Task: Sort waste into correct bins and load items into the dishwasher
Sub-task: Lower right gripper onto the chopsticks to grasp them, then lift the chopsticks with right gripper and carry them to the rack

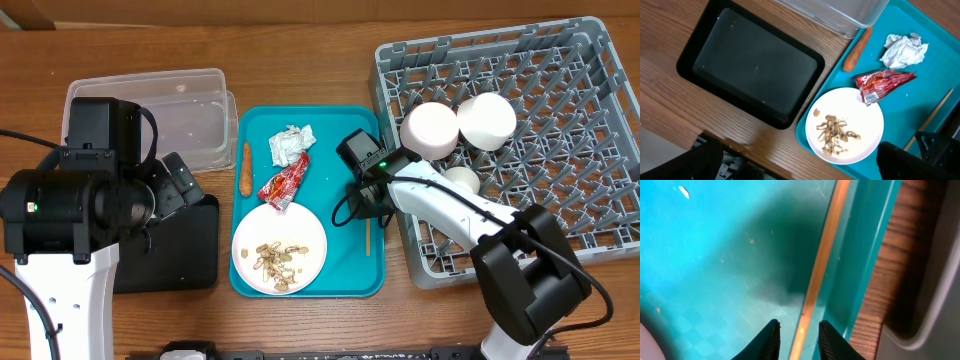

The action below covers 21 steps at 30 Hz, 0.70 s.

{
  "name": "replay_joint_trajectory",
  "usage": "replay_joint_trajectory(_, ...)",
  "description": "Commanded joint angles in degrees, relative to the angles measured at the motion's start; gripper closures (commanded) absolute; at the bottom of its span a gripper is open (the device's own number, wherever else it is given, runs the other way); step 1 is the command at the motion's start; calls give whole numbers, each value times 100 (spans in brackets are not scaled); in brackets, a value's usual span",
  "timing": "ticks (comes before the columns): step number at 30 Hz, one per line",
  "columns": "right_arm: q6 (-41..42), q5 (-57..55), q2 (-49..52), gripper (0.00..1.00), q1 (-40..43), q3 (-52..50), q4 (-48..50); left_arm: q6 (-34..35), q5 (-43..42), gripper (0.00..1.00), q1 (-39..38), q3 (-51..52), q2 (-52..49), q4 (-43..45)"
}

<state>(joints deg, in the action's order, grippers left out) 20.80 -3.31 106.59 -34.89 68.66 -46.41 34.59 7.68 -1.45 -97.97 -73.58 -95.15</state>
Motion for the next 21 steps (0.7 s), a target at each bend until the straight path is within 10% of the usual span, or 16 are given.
replay_joint_trajectory(1, 28, 7, 155, 72, 13, -15, 83, 28, 61, 0, 31, -66, -26, -4)
replay_joint_trajectory(6, 28, 264, 428, 71, 13, -15, 111, 28, 61, 0, 31, -66, -24, -4)
replay_joint_trajectory(9, 22, 280, 463, 95, 11, -7, 35, 28, 61, 0, 31, -66, -26, -4)
replay_joint_trajectory(21, -186, 275, -544, 96, -2, 1154, -828, 28, 61, 0, 31, -66, -26, -4)
